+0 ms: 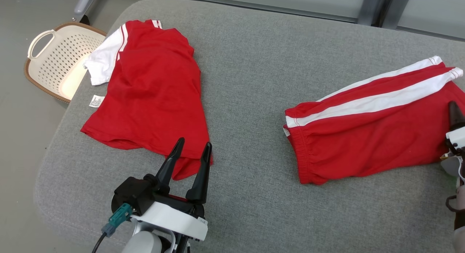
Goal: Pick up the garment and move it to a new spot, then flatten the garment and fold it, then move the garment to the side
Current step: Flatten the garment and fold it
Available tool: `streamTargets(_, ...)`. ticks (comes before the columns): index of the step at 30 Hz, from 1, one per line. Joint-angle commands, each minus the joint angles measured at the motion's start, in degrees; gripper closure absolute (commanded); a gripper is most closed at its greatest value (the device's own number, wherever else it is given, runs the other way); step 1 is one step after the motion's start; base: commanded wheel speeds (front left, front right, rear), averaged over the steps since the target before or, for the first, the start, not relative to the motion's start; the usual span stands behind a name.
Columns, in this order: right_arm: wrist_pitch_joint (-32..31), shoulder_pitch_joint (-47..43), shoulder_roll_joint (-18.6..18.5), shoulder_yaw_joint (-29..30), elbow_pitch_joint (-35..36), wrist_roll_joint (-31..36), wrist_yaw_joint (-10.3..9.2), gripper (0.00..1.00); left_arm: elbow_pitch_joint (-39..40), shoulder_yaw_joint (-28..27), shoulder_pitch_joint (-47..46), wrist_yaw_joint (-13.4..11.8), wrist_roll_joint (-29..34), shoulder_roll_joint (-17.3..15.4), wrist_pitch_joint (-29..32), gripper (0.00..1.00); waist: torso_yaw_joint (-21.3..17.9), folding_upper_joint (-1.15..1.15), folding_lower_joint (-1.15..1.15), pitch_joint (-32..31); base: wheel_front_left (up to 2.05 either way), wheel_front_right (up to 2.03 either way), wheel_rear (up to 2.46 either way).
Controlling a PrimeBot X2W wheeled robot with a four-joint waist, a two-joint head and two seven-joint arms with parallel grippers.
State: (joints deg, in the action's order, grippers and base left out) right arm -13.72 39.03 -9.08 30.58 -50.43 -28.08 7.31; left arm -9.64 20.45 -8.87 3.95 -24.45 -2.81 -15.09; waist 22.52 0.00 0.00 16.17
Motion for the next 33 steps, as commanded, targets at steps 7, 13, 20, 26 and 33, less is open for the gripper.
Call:
streamTargets(7, 1.04, -0.97, 3.20, -1.94, -0.37, 0.03, 0.24, 1.00, 0.34, -0.28, -0.77, -0.39, -0.77, -0.18, -0.10, 0.00, -0.79, 0.00, 0.00, -0.51, 0.00, 0.00, 0.00)
streamTargets(13, 5.23, -3.18, 3.66, -2.88, 4.59, -3.70, 0.17, 1.00, -0.32, -0.95, -0.05, -0.07, -0.80, -0.20, -0.10, 0.00, -3.40, 0.00, 0.00, -2.35, 0.00, 0.00, 0.00)
streamTargets(20, 7.92, -9.52, 4.58, -3.22, 12.01, -9.43, 0.19, 1.00, -0.64, -1.84, 0.88, 0.28, -0.26, -0.21, -0.10, 0.00, -7.45, 0.00, 0.00, -4.67, 0.00, 0.00, 0.00)
streamTargets(26, 12.21, -15.27, 4.89, 0.79, 16.41, -8.65, 0.19, 1.00, -0.84, -2.75, 1.26, 0.46, 0.48, -0.21, -0.10, 0.00, -10.35, 0.00, 0.00, -5.93, 0.00, 0.00, 0.00)
streamTargets(33, 14.55, -18.76, 5.81, 4.18, 16.51, -4.99, 0.19, 1.00, -1.03, -2.32, 2.34, 0.85, 1.39, -0.21, -0.10, 0.00, -12.54, 0.00, 0.00, -7.15, 0.00, 0.00, 0.00)
